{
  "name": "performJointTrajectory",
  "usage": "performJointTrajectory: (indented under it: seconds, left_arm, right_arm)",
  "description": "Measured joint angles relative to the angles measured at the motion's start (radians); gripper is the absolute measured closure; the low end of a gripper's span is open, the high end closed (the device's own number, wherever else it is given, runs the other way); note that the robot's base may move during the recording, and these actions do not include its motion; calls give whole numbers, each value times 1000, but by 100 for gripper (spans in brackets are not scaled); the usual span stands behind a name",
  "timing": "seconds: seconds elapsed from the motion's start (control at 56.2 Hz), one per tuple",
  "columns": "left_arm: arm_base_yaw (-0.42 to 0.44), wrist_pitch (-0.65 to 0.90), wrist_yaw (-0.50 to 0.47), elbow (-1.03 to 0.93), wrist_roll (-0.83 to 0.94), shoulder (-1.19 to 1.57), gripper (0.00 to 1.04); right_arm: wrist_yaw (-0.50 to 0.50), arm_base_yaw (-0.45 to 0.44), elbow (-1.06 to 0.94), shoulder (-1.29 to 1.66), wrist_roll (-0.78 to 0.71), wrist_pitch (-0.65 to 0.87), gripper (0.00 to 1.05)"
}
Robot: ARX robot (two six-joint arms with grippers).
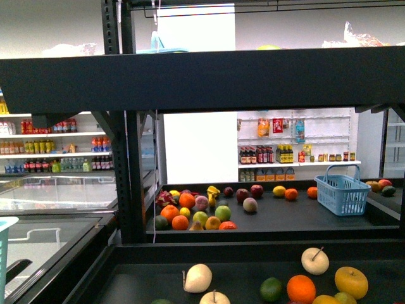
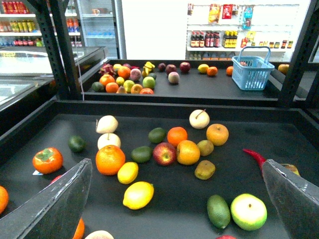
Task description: Pick lemon from shelf
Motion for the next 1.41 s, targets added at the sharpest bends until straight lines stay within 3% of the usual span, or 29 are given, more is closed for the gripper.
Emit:
performJointTrajectory:
  seconds: [0.445,0.961,1.406]
  left_arm:
    - [62,-63,42,309,-77,449,8]
    - [1,99,-6,556,-212,764,8]
    - [-41,147,-36,599,-269,847,8]
  right_arm:
    - [0,0,0,0,0,0,2]
    - [0,0,0,0,0,0,2]
    - [0,0,0,0,0,0,2]
